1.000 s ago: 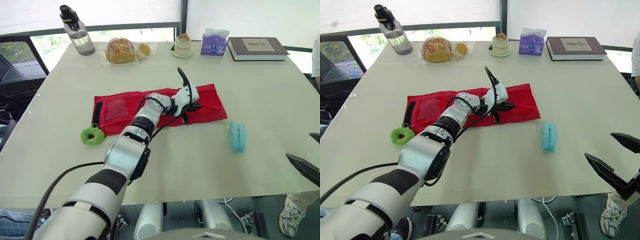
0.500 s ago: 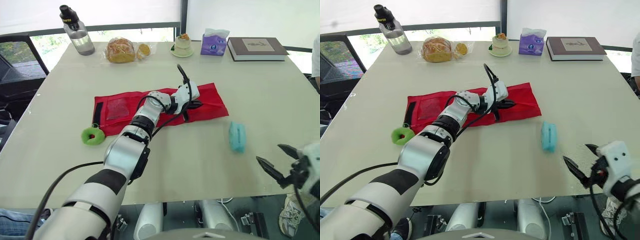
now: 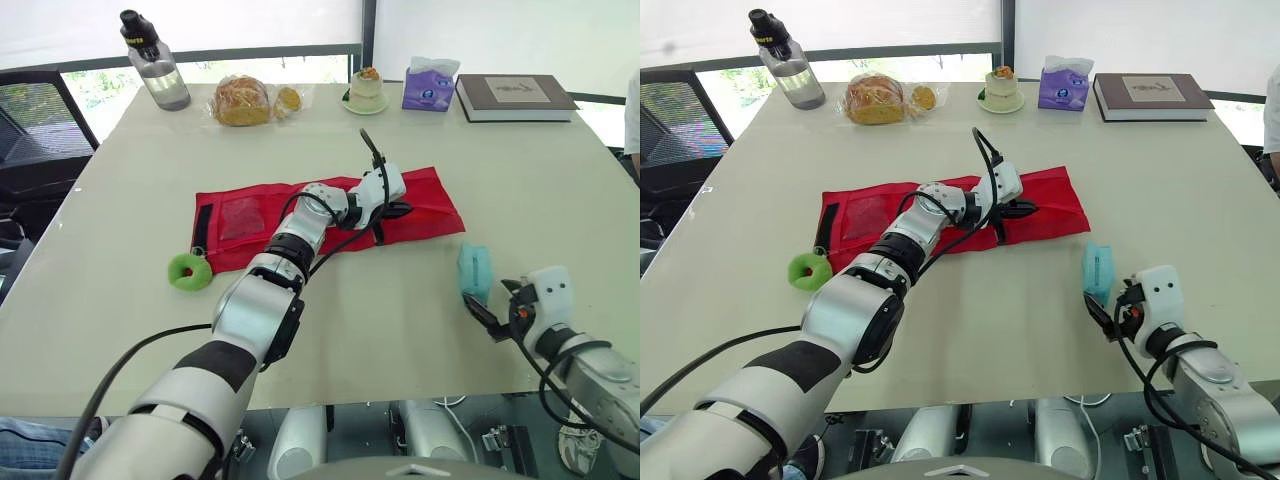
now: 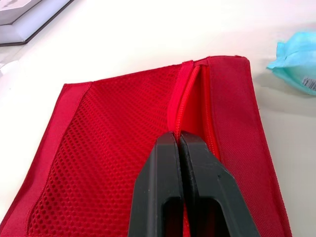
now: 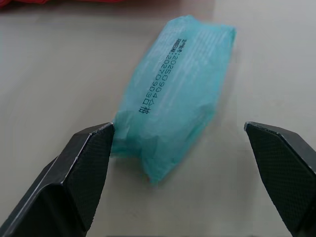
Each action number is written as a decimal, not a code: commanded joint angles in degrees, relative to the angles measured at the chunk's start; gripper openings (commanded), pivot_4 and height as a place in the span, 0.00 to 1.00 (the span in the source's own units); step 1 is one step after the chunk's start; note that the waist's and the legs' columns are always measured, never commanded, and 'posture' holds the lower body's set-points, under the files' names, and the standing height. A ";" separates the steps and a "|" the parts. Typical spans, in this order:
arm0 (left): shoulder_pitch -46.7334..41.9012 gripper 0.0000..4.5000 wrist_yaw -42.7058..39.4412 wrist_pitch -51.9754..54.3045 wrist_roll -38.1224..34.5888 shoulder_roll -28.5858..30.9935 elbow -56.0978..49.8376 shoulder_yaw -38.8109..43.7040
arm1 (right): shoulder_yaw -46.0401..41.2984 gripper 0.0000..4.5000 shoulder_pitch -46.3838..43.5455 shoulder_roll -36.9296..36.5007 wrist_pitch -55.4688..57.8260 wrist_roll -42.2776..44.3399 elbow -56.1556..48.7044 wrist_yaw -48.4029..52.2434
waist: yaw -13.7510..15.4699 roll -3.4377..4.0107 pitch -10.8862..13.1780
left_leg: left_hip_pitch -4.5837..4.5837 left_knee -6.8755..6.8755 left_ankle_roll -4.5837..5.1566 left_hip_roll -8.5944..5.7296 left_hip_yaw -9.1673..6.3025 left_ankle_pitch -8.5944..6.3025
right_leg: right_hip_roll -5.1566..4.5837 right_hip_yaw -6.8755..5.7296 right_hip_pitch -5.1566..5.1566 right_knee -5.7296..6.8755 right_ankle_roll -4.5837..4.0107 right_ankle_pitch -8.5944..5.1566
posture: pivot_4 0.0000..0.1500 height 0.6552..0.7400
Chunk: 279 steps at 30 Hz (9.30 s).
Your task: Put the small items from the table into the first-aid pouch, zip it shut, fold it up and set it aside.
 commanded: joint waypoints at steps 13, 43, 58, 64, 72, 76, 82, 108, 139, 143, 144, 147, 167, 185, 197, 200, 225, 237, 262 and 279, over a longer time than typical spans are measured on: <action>-0.37 0.00 0.37 0.14 -1.67 -0.59 -3.19 0.91 | -1.06 0.01 -0.56 0.53 -1.51 -1.34 -1.63 2.34 | -0.08 0.00 0.00 | 0.01 0.01 0.00 0.00 0.01 0.00 | 0.00 0.00 0.00 0.01 0.01 0.00 | 1.00 1.00; 3.47 0.00 -2.76 3.22 -2.67 -5.02 -11.14 -0.34 | 10.50 0.01 -31.92 1.03 15.76 -7.17 13.75 -5.46 | -0.09 0.02 0.00 | 0.00 0.00 0.00 0.00 -0.02 0.00 | 0.00 -0.02 -0.01 0.02 -0.01 0.01 | 1.00 1.00; 5.39 0.00 3.58 4.67 -2.76 -9.76 -11.25 -0.11 | 10.16 0.41 -36.99 9.63 7.24 -13.87 25.37 -7.51 | -0.06 0.03 -0.01 | -0.03 0.03 0.01 -0.01 -0.01 0.01 | -0.02 -0.01 -0.03 0.04 0.00 0.03 | 1.00 1.00; 4.43 0.00 4.66 4.60 -3.24 -9.86 -9.58 0.59 | 8.53 0.94 -30.55 5.99 10.68 -10.09 13.29 -1.87 | -0.11 0.05 -0.01 | -0.02 0.01 0.01 -0.01 0.00 0.00 | 0.00 0.00 -0.04 0.05 0.00 0.03 | 1.00 1.00; 4.43 0.00 3.84 4.69 -5.10 -10.82 -9.48 1.45 | -0.11 0.94 -21.34 0.26 14.66 -2.76 -1.12 4.31 | -0.10 0.05 -0.01 | -0.03 -0.01 0.01 -0.01 -0.02 0.00 | 0.00 0.00 -0.04 0.03 0.00 0.02 | 1.00 1.00; 4.84 0.07 1.81 6.14 -6.82 -10.73 -10.48 2.11 | -5.45 0.95 -18.74 -0.42 14.95 -1.27 -1.19 3.96 | -0.14 0.05 -0.01 | -0.03 0.02 0.01 -0.01 -0.01 0.00 | -0.01 0.00 -0.02 0.00 0.01 0.02 | 1.00 1.00; 7.83 0.62 -5.22 11.22 -9.87 -8.49 -18.52 1.69 | -7.27 0.95 -18.11 0.40 10.92 -1.96 4.51 3.78 | -0.43 0.06 -0.01 | 0.02 -0.05 0.00 0.00 0.00 0.00 | 0.00 0.02 -0.03 0.01 0.00 0.02 | 1.00 1.00; 33.19 1.00 -18.87 41.35 -31.43 32.21 -78.49 10.25 | -3.64 0.45 -24.25 4.76 -0.69 -1.91 26.06 9.13 | -1.54 0.16 -0.03 | 0.08 -0.18 -0.01 0.12 0.07 0.01 | 0.01 0.05 -0.07 0.00 -0.03 0.01 | 1.00 1.00; 33.24 1.00 -10.94 43.66 -36.73 29.99 -82.12 7.83 | -8.30 0.98 -21.92 -15.87 -1.25 -19.26 30.27 3.20 | -0.38 0.15 -0.03 | 0.06 -0.09 0.00 0.11 0.15 0.01 | 0.02 0.13 -0.07 -0.01 -0.02 0.01 | 1.00 1.00; 36.07 1.00 -8.26 46.66 -37.14 31.02 -81.15 9.26 | -14.50 0.98 -18.89 -18.11 -5.31 -13.91 24.33 11.55 | -0.37 0.21 -0.01 | 0.06 -0.10 0.00 0.10 0.17 0.01 | 0.02 0.15 -0.07 -0.02 -0.02 0.01 | 1.00 1.00; 36.52 1.00 -7.57 46.98 -36.80 31.32 -80.64 9.45 | -15.48 0.98 -18.35 -18.04 -5.24 -12.75 22.81 12.58 | -0.43 0.21 -0.01 | 0.07 -0.12 0.00 0.10 0.17 0.00 | 0.01 0.16 -0.07 -0.03 -0.02 0.01 | 1.00 1.00; 37.96 1.00 -3.63 49.70 -35.47 32.35 -77.77 10.68 | -18.26 0.98 -17.46 -17.14 -6.00 -6.38 16.98 18.15 | -0.57 0.21 -0.01 | 0.10 -0.10 0.00 0.15 0.15 0.00 | 0.05 0.14 -0.07 -0.01 -0.01 0.01 | 1.00 1.00; 43.48 1.00 11.22 61.18 -32.23 32.34 -69.94 14.45 | -14.01 0.98 -21.38 -18.29 3.56 19.61 -4.91 25.56 | -0.13 0.17 0.01 | 0.06 -0.08 0.00 0.15 0.11 0.00 | 0.01 0.07 -0.07 -0.03 -0.01 0.01 | 1.00 1.00; 35.26 1.00 19.13 98.14 -50.80 13.48 -65.17 25.65 | -5.25 0.98 -25.09 -15.85 0.24 19.20 -5.78 21.12 | 0.10 0.15 -0.02 | 0.09 0.04 0.00 0.07 0.01 0.00 | -0.06 -0.04 0.07 -0.03 -0.01 0.01 | 1.00 1.00; 30.21 0.59 21.93 101.57 -53.84 8.61 -58.75 34.75 | -4.06 1.00 -24.87 -15.04 -0.14 19.37 -7.10 19.53 | -0.04 0.14 -0.01 | 0.08 0.03 -0.01 0.07 -0.02 0.00 | -0.05 -0.06 0.06 -0.03 -0.01 0.02 | 1.00 1.00; 30.28 0.24 21.90 101.74 -54.29 8.74 -59.12 35.04 | -3.67 1.00 -24.88 -14.83 -0.24 19.27 -7.19 19.34 | -0.02 0.14 -0.01 | 0.08 0.03 -0.01 0.07 -0.02 0.00 | -0.05 -0.06 0.06 -0.04 -0.02 0.02 | 1.00 1.00; 29.17 0.02 18.12 85.03 -46.46 6.83 -52.78 16.09 | 25.60 1.00 -32.75 -2.91 -5.93 5.38 7.20 27.14 | 0.44 0.10 -0.04 | 0.06 0.05 -0.01 -0.02 -0.06 0.00 | -0.11 -0.09 0.09 -0.08 -0.02 0.02 | 1.00 1.00; 24.46 0.02 20.93 83.98 -46.68 0.01 -45.33 18.29 | 36.25 1.00 -33.00 -1.48 -12.19 -9.27 18.67 31.07 | 0.31 0.10 -0.04 | 0.09 0.09 -0.02 -0.08 -0.20 0.01 | -0.15 -0.21 0.18 -0.08 0.00 0.02 | 1.00 1.00; 24.73 0.00 19.37 83.89 -45.67 2.61 -44.33 18.44 | 26.49 0.01 -29.84 -1.41 2.06 -8.86 11.33 28.16 | 0.00 0.11 -0.06 | 0.17 0.08 -0.02 -0.12 -0.54 0.00 | -0.18 -0.55 0.41 -0.16 -0.02 0.01 | 1.00 1.00; 27.17 0.00 13.20 82.60 -44.43 10.85 -45.57 15.42 | -7.76 0.01 -20.23 9.35 8.63 8.85 9.19 6.88 | -1.06 0.15 -0.07 | 0.20 -0.13 -0.02 -0.05 -0.61 0.00 | -0.10 -0.59 0.36 -0.15 -0.06 -0.01 | 1.00 1.00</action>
